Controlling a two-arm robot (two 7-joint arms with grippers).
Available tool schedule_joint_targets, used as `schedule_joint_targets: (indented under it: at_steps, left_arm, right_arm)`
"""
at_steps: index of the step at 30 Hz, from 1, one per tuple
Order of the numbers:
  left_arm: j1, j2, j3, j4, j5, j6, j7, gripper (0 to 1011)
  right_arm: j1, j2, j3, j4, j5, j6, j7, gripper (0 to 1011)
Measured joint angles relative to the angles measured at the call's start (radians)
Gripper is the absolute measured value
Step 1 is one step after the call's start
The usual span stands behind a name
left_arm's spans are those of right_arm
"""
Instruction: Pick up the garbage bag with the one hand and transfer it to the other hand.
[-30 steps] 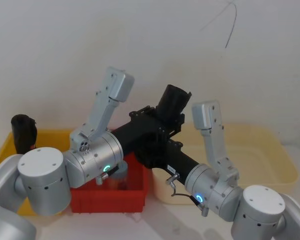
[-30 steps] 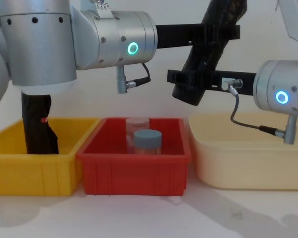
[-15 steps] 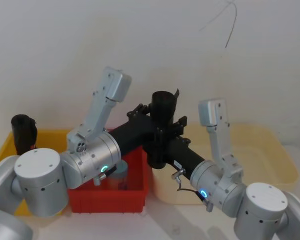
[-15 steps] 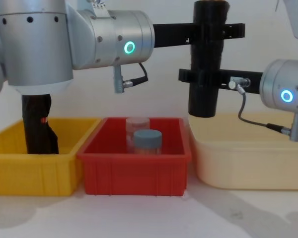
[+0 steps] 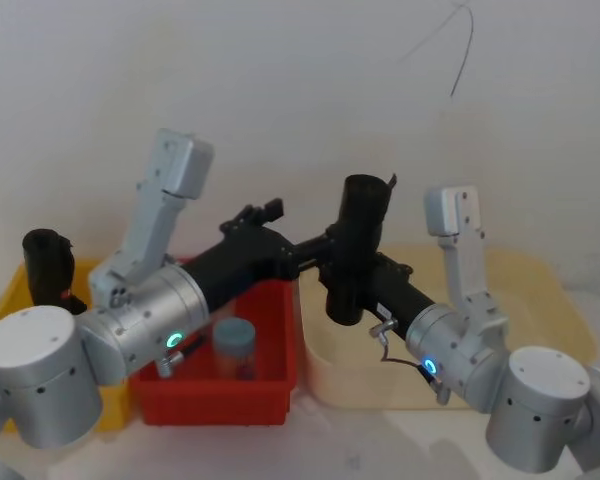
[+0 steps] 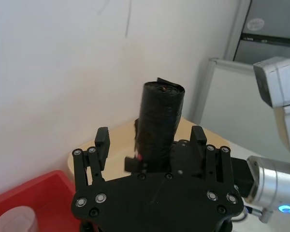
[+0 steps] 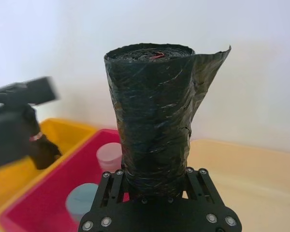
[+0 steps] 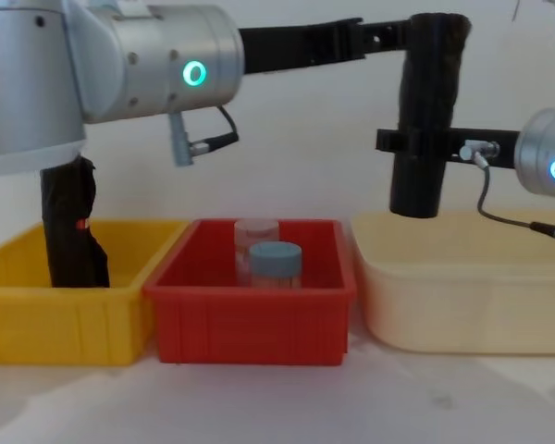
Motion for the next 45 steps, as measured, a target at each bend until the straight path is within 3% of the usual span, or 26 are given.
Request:
schedule_joint_targets:
  at_steps: [13,24,29,38,45]
  left_arm:
    - [0.071,0.039,-0.069,-0.094,-0.049,0.021,0.054,1001]
    - [0.106,0.062,-0.098,-0.136,-0.066,0.033,0.087,1001]
    - [0.115,0.068,-0.105,-0.146,-0.069,0.036,0.095,1001]
    - [0.123,0.073,-0.113,-0.156,-0.074,0.039,0.104,1001]
    - [0.127,0.075,-0.116,-0.161,-0.075,0.040,0.107,1001]
  right_arm:
    - [0.038,0.014,0.040,0.062,-0.025,0.028,-0.038,550]
    - [0.055,0.045,0.050,0.082,-0.057,0.051,-0.042,886]
    - [0.063,0.054,0.053,0.078,-0.071,0.050,-0.042,992]
    - [0.080,0.068,0.057,0.045,-0.100,0.018,-0.042,1002]
    - [0.090,0.085,0.046,-0.001,-0.112,0.001,-0.004,1001]
